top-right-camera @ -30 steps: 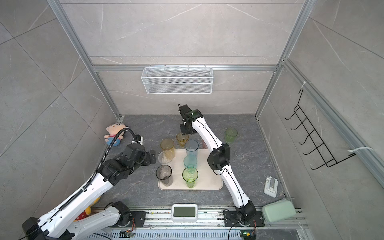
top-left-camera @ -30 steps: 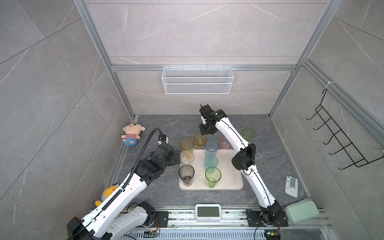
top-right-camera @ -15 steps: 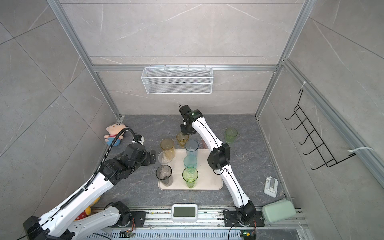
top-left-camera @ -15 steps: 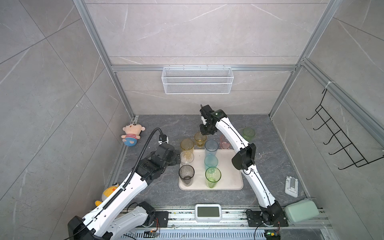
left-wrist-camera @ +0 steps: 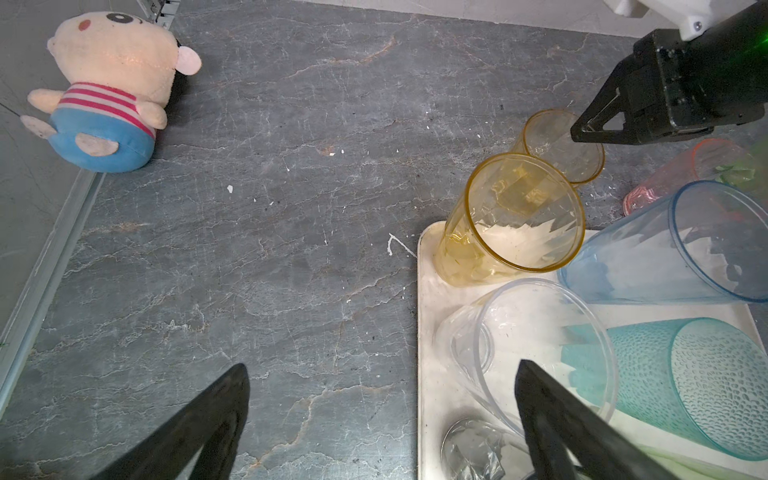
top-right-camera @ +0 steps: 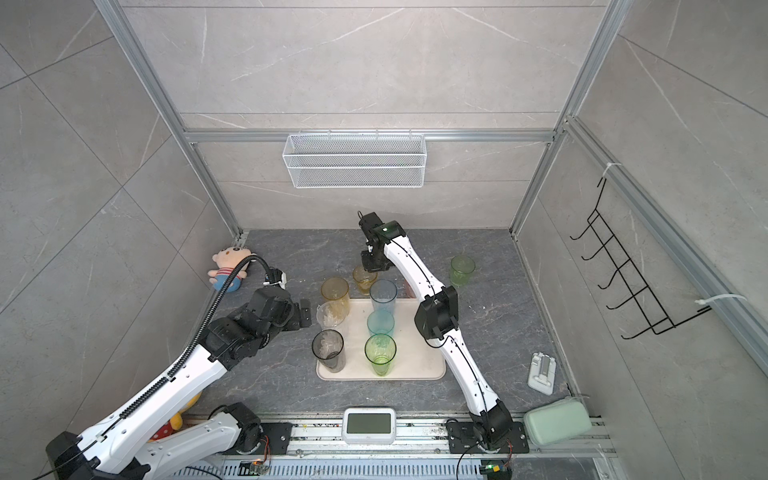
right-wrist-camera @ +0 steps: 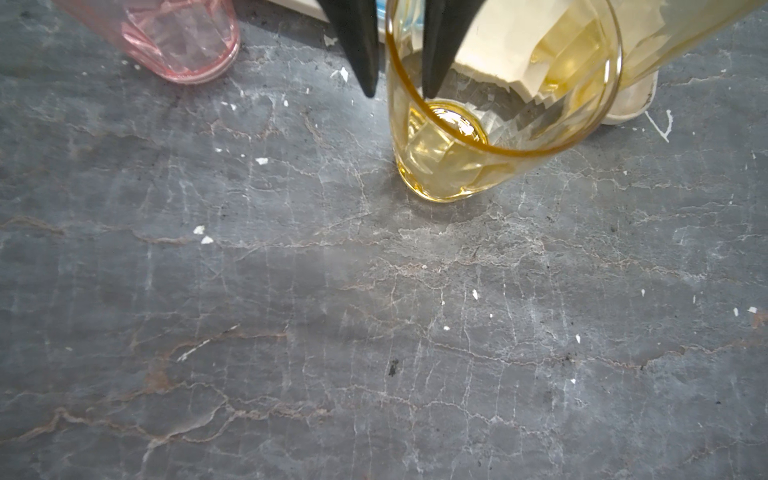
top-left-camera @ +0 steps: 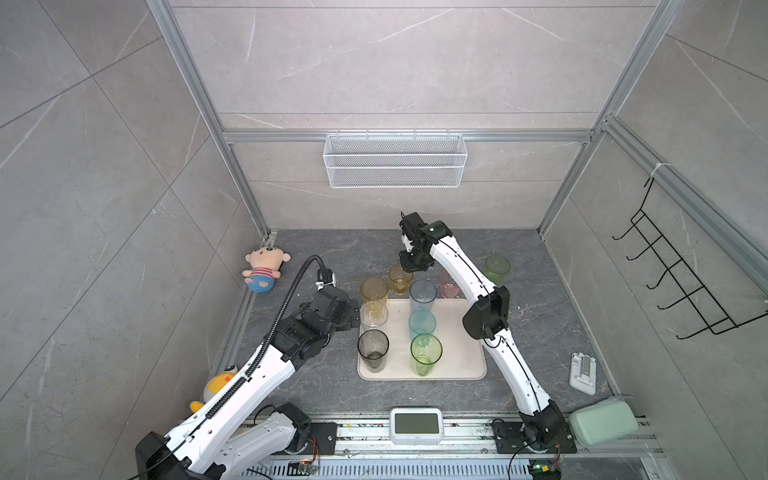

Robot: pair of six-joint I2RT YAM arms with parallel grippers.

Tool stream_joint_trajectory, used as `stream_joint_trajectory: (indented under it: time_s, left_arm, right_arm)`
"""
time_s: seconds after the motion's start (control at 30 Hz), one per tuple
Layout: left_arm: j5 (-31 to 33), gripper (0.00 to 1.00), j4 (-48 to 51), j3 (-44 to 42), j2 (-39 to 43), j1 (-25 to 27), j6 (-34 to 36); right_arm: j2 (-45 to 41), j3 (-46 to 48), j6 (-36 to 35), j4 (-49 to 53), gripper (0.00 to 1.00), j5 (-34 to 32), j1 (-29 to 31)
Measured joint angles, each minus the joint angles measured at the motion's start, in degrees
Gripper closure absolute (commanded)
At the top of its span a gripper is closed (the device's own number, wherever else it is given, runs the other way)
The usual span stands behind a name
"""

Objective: Place the glasses into the tray
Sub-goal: 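Lower the right gripper around the small yellow glass and close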

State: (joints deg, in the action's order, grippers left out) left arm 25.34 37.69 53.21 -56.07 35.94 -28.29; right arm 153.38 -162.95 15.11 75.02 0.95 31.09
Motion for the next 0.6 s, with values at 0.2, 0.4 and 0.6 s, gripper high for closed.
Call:
stream_joint_trajectory:
  time_s: [0.2,0.4,0.6]
  left_arm:
    - [0.02,0.0,0.0,0.0,0.0,0.0,0.0]
    - [0.0,0.0,0.0,0.02,0.0,0.0,0.0]
    - [0.0,0.0,0.0,0.02,0.0,0.0,0.0]
  right_arm:
    - [0.02,-0.02,-0.42,-0.02,0.91,0.42,0.0]
    - [0.02,0.0,-0.42,0.0,1.0,0.59,-0.07]
    - [0.02,-0.02,-0.42,0.09,1.0,0.55,-0.07]
